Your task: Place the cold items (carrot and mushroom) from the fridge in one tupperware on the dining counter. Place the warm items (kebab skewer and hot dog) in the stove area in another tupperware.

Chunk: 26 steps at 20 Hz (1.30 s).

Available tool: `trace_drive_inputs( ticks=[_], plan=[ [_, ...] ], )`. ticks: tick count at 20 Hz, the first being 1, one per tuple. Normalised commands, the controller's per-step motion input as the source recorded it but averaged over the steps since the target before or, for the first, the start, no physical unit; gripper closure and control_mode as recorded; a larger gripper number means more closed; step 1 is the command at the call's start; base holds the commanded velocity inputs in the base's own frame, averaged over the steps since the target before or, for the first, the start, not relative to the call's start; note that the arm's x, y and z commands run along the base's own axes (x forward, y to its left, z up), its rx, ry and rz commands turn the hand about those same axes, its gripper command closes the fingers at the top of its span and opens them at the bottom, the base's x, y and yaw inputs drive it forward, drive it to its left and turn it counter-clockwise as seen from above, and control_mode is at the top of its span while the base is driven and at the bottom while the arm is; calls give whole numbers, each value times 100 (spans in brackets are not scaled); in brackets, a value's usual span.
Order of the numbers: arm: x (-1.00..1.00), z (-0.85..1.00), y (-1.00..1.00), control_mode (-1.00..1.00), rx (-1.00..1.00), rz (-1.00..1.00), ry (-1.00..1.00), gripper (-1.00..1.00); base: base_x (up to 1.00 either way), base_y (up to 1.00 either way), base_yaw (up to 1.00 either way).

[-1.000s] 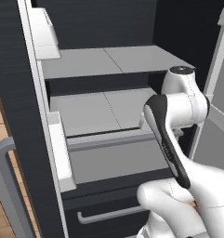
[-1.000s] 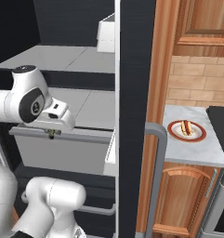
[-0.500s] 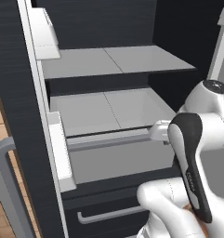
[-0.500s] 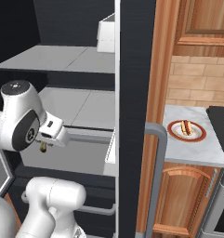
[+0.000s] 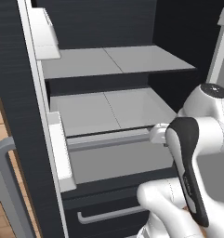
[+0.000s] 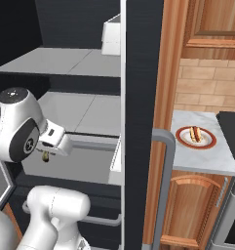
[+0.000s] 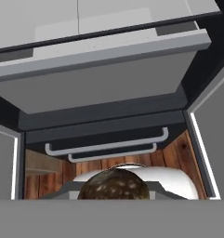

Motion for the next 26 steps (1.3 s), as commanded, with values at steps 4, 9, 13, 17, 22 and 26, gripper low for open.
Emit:
trace_drive_inputs(
  ticks=[4, 9, 13, 17, 22, 26],
  plan=[
    [-29, 0, 0, 100, 0, 0, -4, 100, -8, 0, 0],
    [0, 0, 0, 100, 0, 0, 0, 100, -63, -2, 6],
    [0, 0, 0, 100, 0, 0, 0, 100, -49, -18, 30],
    [0, 0, 0, 100, 0, 0, 0, 100, -44, -10, 41],
    [0, 0, 0, 100, 0, 0, 0, 100, -52, -67, 63],
    [0, 0, 0, 100, 0, 0, 0, 100, -81, -31, 70]
  ],
)
